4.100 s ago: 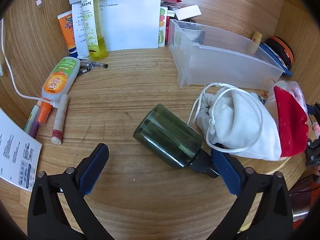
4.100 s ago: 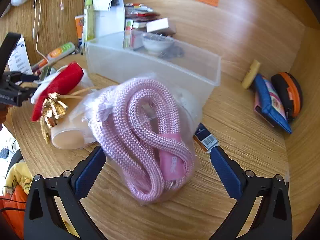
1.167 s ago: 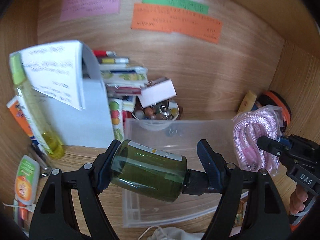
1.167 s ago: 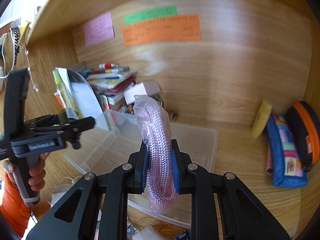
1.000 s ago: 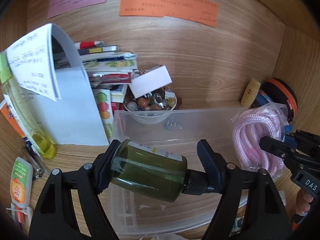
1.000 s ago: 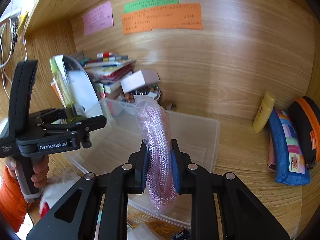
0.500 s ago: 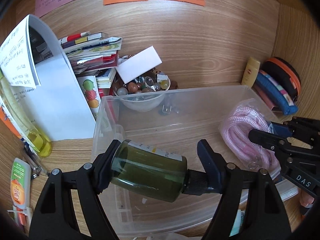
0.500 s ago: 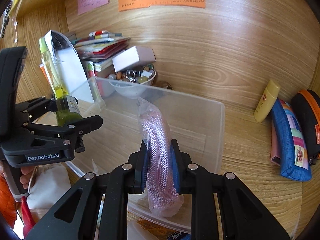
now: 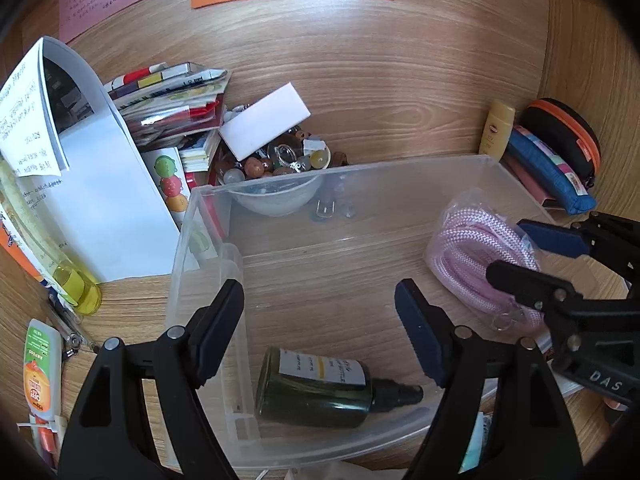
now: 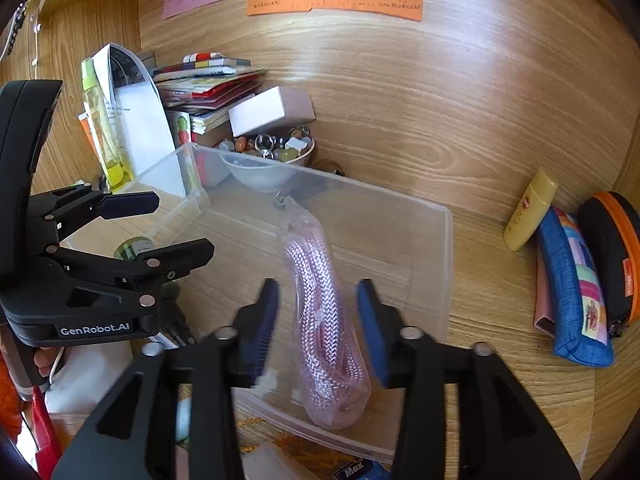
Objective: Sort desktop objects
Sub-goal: 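Carry the green bottle and pink rope bag into the clear box, open both grippers, then grasp the white round container with the right gripper while the left grasps a small shell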
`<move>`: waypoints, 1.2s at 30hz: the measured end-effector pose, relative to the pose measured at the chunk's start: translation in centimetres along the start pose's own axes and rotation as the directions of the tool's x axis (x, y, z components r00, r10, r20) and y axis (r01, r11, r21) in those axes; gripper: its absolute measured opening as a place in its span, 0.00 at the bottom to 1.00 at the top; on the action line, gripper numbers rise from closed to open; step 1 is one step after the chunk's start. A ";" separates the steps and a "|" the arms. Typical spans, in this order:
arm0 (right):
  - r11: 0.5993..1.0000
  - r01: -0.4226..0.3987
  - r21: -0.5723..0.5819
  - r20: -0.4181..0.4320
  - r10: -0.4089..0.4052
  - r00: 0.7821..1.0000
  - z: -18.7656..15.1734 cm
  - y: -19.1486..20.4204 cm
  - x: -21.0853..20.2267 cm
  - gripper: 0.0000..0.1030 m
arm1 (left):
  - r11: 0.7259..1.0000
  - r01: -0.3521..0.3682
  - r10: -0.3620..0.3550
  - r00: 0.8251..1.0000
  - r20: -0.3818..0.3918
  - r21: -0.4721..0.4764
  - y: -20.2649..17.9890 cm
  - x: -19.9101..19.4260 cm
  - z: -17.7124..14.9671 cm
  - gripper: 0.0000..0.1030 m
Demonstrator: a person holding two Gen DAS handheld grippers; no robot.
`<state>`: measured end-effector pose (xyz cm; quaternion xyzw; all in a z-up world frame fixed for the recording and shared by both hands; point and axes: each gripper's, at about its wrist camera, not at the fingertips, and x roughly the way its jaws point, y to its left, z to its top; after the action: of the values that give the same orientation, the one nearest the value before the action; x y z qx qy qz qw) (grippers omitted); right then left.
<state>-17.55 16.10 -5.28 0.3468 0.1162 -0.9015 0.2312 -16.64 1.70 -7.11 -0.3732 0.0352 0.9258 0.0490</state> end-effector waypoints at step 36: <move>0.994 0.000 0.113 0.133 -0.016 0.991 -5.0 -4.0 -10.1 0.84 | 0.989 -0.032 0.040 0.998 0.051 -0.148 5.4 -10.4 -7.2 0.96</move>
<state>-10.09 24.80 -1.93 0.2979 0.0508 -0.9287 0.2148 -4.86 -5.08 -4.90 -0.3502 -0.0277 0.9363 0.0057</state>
